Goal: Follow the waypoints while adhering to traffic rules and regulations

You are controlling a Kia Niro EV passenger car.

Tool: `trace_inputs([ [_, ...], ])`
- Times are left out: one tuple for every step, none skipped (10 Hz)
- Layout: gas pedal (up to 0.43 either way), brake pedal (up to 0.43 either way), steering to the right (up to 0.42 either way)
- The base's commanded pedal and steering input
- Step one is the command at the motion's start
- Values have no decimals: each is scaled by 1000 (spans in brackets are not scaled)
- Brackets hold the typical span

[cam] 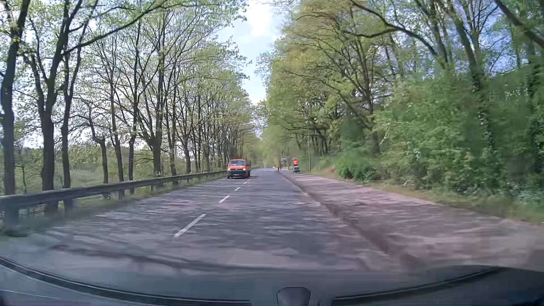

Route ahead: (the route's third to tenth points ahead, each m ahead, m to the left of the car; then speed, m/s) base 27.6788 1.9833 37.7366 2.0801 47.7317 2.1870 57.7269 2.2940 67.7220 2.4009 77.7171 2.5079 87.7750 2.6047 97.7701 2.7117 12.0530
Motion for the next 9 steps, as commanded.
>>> trace_inputs([
  [98, 0, -3],
  [98, 0, -2],
  [98, 0, -2],
  [98, 0, -2],
  [98, 0, -2],
  [98, 0, -2],
  [98, 0, -2],
  [98, 0, -2],
  [98, 0, -2],
])
